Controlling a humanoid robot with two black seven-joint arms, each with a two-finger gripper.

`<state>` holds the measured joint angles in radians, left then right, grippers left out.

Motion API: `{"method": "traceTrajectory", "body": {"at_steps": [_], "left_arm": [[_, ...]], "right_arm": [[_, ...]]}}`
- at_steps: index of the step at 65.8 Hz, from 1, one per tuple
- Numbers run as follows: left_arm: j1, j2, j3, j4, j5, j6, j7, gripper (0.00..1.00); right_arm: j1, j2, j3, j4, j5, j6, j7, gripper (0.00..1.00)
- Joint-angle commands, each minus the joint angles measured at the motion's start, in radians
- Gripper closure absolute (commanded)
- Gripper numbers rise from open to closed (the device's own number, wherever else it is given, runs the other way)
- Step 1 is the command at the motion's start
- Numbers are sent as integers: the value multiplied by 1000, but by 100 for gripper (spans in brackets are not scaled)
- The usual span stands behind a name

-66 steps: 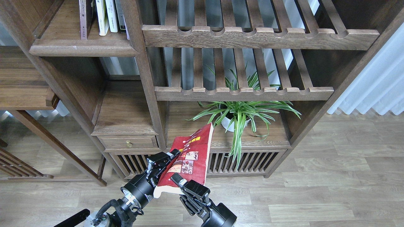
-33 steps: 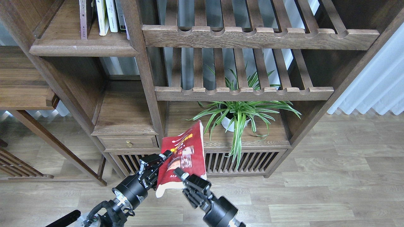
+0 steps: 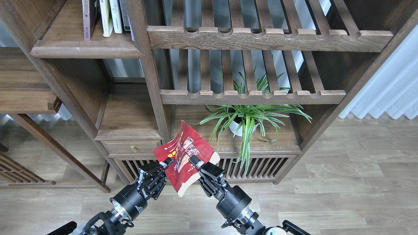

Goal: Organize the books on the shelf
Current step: 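Grasp the red book with the left gripper and release the right gripper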

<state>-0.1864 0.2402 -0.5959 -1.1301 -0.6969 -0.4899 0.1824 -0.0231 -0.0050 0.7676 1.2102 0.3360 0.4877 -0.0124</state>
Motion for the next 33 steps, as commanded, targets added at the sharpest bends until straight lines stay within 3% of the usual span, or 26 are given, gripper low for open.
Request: {"method": "traceTrajectory", "body": {"at_steps": [1,8,13,17,18,20,24,33], "left_arm": [[2,22,-5,0,-1,1,-1,99],[2,36,-5,0,-1,1,-1,98],[2,41,-5,0,-1,1,-1,99],[2,42,-5,0,0,1,-1,99],[2,42,-5,0,0,1,-1,99],[1,44,-7,0,0,1,0,99],[1,47,-8,0,2,1,0,99],[1,90,-10,1,17,1,0,99]], "right_arm": [[-1,-3,2,-1,0,1,-1,94],[-1,-3,4,-1,-2,1,-1,93],[-1,-1,2,-1,-11,1,-3,80],[-1,-1,-2,2,-31,1,-4,51],[-1,-1,-2,2,-31,1,-4,51],[-1,0,2,2,-61,1,-4,27],[-1,0,4,0,-87,1,-3,12],[-1,-1,16,0,-91,1,-3,3]]}}
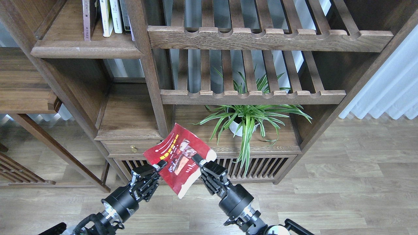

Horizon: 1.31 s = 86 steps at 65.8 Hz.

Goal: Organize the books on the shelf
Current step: 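Grasp the red book with the left gripper and release the right gripper, then carry the red book with the left gripper up to the upper shelf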

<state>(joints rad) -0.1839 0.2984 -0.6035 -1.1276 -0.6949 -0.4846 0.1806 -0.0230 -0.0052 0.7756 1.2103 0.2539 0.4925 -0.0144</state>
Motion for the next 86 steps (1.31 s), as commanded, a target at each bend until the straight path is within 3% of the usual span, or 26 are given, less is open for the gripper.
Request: {"method": "traceTrajectory", "body": {"at_steps": [1,33,51,60,76,86], "left_arm": [[-2,36,-2,-1,18,-4,0,99],[-2,254,-13,-17,104,-4,-15,98],[0,461,-41,-150,149,-4,-15,98],[-2,556,-94,-196,149,-4,-13,98],[-3,697,-208,-253,147,-4,-16,98],[-6,811,-252,-255,146,-4,-62,98]], "right_arm": [[-2,-1,11,0,-10,-4,-1,2],[-17,-70,47,0,-18,-4,2,2],[-35,-73,171,-2,-56,-4,-1,2],[-46,-71,191,-18,-53,-4,14,2],[-113,-52,247,-40,-55,-4,2,2],[-120,-29,303,-41,-58,-4,2,2]]}}
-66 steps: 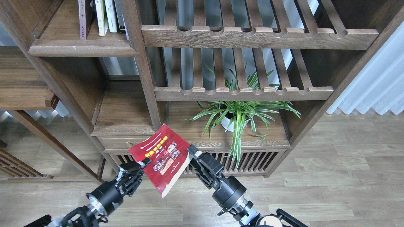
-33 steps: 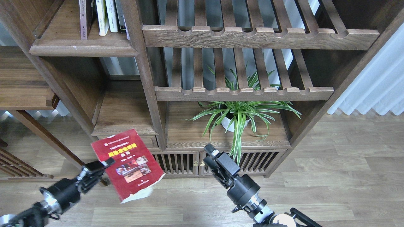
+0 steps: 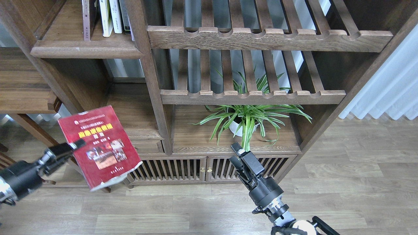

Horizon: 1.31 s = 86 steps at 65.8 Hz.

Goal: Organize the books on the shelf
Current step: 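Carry the red book with the left gripper up to the upper shelf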

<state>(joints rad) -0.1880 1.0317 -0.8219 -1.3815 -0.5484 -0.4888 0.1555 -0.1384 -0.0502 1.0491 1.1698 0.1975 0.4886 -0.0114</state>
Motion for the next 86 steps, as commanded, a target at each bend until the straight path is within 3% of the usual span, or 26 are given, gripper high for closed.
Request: {"method": "traceTrajectory", "body": {"at_steps": [1,10,36,62,86], "left_arm": [[-4,94,-40,-1,1,0,-51,98],[-21,157,-80,1,-1,0,-114,97],[-172,160,-83,-1,-1,0,-117,97],[-479,163,-2,1,4,0,-105,99],[-881,160,225,24,1,0,-105,99]], "right_arm": [[-4,18,31,-1,-3,0,-1,2],[-6,49,31,-2,-15,0,-2,2],[-35,50,32,-2,-81,0,-4,2],[-36,50,32,-2,-86,0,-4,2],[-38,50,32,-2,-87,0,-4,2]]}}
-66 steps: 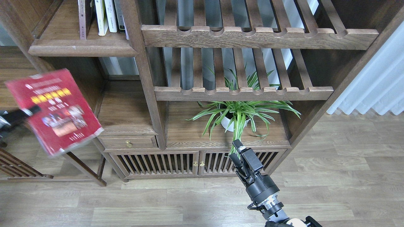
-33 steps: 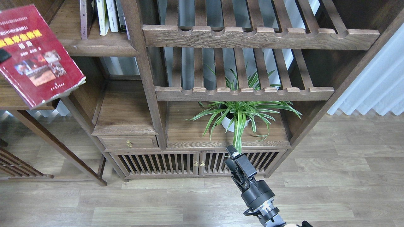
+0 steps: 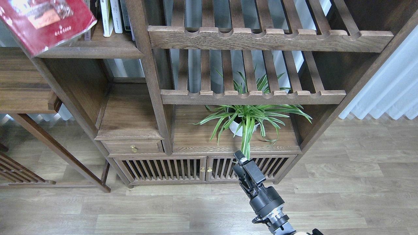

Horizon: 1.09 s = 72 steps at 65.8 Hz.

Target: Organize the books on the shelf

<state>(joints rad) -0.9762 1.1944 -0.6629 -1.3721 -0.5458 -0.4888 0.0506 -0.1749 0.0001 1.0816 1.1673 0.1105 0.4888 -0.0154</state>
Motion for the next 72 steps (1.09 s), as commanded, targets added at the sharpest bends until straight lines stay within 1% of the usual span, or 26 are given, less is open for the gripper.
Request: {"method": "traceTrajectory", "body": {"at_steps": [1,10,13,16,17,19,20,22,32,40,50,60,72], "left_arm": [[-126,-4,89,31,0,0,3,99],[-162,-9,98,53,1,0,26,99],[-167,-7,100,54,1,0,41,98],[-168,1,100,57,3,0,66,98],[-170,4,100,67,6,0,86,98],[-170,4,100,74,10,0,98,98],[-171,4,100,85,23,0,113,98],[-173,4,97,97,38,0,123,98],[-214,5,95,142,122,0,133,98],[-256,27,95,185,129,0,141,97],[-277,11,101,212,141,0,143,97],[-291,-47,100,237,156,0,143,97],[-325,-142,83,315,213,0,141,97]], "right_arm": [[-8,0,1,2,1,0,0,2],[-11,0,1,2,1,0,0,2],[-12,0,1,2,1,0,0,2],[-12,0,1,0,1,0,2,2],[-11,0,1,0,1,0,2,2],[-12,0,1,0,1,0,2,2],[-11,0,1,0,1,0,2,2],[-11,0,1,0,1,0,2,2],[-11,0,1,0,3,0,2,2],[-11,0,1,-1,5,0,2,2],[-9,0,1,-3,6,0,2,2],[-3,0,0,-5,6,0,2,2],[0,0,-2,-5,9,0,2,2]]}}
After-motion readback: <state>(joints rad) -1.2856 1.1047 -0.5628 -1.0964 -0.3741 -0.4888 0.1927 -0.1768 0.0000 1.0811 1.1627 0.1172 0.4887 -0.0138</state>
